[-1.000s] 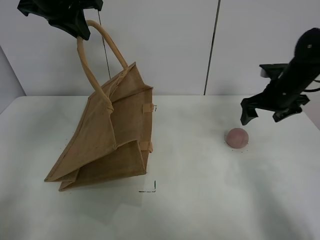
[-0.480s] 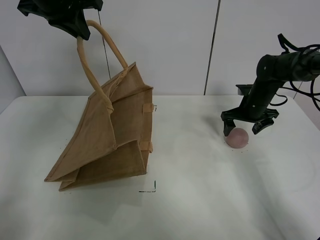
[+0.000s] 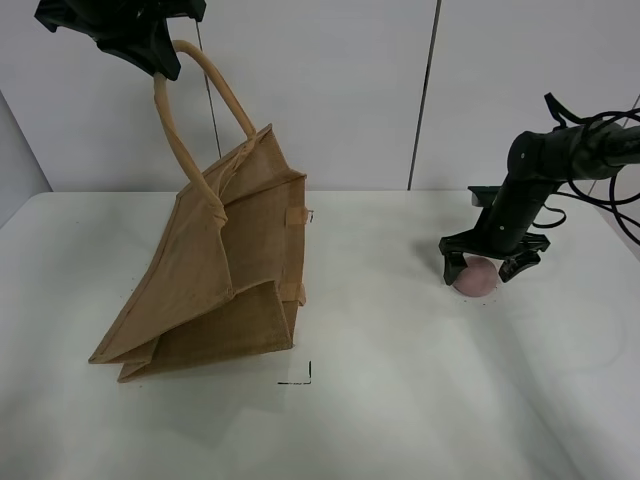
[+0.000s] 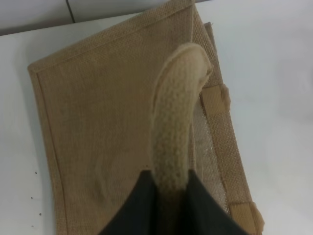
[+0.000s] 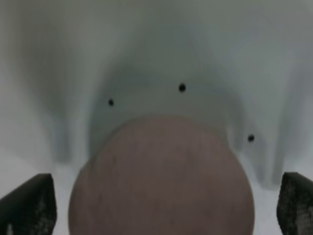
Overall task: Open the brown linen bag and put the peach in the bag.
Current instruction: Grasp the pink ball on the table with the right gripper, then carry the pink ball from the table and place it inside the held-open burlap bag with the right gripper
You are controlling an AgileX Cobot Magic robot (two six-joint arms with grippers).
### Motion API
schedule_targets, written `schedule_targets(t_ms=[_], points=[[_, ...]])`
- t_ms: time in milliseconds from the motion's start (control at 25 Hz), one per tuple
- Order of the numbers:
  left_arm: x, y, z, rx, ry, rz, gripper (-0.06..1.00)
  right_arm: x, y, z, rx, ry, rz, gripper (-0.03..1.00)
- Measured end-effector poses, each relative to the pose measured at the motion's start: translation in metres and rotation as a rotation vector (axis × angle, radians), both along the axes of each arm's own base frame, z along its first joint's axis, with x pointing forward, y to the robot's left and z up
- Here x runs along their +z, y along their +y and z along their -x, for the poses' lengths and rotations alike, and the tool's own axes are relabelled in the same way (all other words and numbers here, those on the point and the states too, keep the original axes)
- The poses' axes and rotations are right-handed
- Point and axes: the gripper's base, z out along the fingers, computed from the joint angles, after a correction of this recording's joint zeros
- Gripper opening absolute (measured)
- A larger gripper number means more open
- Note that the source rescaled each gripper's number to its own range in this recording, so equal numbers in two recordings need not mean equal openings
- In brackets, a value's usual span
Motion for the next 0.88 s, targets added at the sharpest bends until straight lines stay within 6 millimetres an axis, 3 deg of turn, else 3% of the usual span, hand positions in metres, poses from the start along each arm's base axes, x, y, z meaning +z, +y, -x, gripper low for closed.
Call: schedule_targets(t_ms=[40,120,240,320,440,640,760,880], points=[[0.000,0.000,0.000,0.000,0.000,0.000,0.00,0.000,0.000,0.000,0.000,-0.001,0.000,0.93],[0.000,0.000,0.000,0.000,0.000,0.000,0.00,0.000,0.000,0.000,-0.001,-0.001,-0.001,0.74],[0.000,0.000,0.000,0.000,0.000,0.000,0.00,0.001,0.001,0.000,-0.006,-0.004,-0.009,0.24],[0.000,0.000,0.000,0.000,0.000,0.000,0.00,0.008,0.002,-0.001,-0.012,-0.017,-0.020,0.03],[0.000,0.000,0.000,0.000,0.000,0.000,0.00,0.026,0.005,-0.003,-0.006,-0.047,-0.054,0.00],[0.002,0.000,0.001,-0.002,-0.004,0.000,0.00,0.097,0.021,-0.008,0.047,-0.195,-0.197,0.00],[0.006,0.001,0.005,-0.003,-0.017,0.003,0.00,0.143,0.043,-0.006,0.117,-0.298,-0.277,0.00],[0.011,0.003,0.009,-0.003,-0.029,0.007,0.00,0.173,0.079,-0.002,0.197,-0.374,-0.353,0.00]])
